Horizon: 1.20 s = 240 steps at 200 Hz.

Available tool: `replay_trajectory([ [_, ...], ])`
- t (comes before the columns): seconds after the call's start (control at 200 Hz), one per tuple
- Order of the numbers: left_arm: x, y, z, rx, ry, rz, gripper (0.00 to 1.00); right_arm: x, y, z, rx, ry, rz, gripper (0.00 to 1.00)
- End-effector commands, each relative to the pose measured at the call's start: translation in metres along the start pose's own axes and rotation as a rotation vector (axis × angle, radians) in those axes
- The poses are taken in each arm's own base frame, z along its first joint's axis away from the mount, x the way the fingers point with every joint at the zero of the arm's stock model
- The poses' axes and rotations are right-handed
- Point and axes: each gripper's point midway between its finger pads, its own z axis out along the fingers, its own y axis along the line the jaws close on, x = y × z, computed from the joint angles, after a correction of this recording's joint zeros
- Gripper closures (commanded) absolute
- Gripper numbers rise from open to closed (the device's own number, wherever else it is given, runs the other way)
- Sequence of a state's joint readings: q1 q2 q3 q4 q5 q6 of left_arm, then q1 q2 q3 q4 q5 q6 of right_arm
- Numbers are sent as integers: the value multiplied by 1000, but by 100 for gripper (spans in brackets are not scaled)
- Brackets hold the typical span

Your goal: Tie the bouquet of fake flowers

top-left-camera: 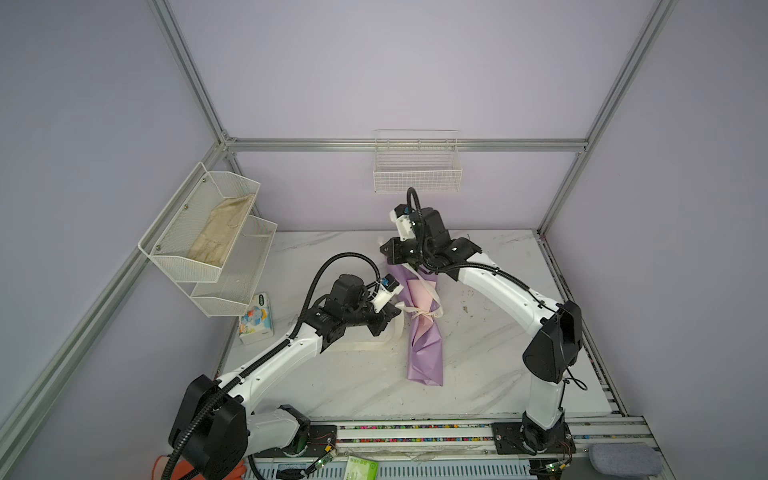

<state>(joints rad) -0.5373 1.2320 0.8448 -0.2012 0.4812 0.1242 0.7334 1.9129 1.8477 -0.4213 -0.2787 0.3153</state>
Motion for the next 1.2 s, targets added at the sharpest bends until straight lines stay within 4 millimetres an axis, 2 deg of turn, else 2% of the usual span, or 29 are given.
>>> replay_trajectory([
  [0.0, -3, -9, -4, 26, -71, 51, 100, 29, -27, -6, 62, 103, -43, 100],
  [0.09, 0, -13, -5, 41, -72, 55, 100, 49, -24, -6, 11, 166, -67, 96],
  [0.2, 0, -14, -5, 46, -76, 57, 100, 63, -34, -8, 49, 204, -66, 83],
  [0.285, -2, -15, -5, 52, -80, 57, 100, 59, -53, -27, 144, 156, -55, 62],
  [0.425, -5, -14, -5, 49, -90, 49, 100, 57, -66, -62, 181, 107, 24, 54],
  [0.57, -7, -8, -2, 24, -83, 23, 100, 80, -61, -90, 154, 104, 138, 51],
  [0.65, -10, -5, -1, 19, -74, -8, 100, 97, -56, -101, 117, 83, 270, 51],
  [0.7, -12, -7, 0, 33, -73, -13, 100, 107, -48, -104, 44, 74, 363, 51],
  [0.79, -13, -8, 1, 48, -71, -31, 100, 115, -25, -116, -126, 28, 511, 51],
  [0.86, -14, -10, 2, 60, -69, -32, 100, 119, -15, -117, -213, 12, 607, 51],
  [0.945, -12, -10, 4, 66, -64, -33, 100, 115, 1, -117, -299, 3, 634, 50],
  [1.195, -14, -17, 9, 125, -65, -37, 100, 120, 9, -90, -312, 54, 609, 49],
])
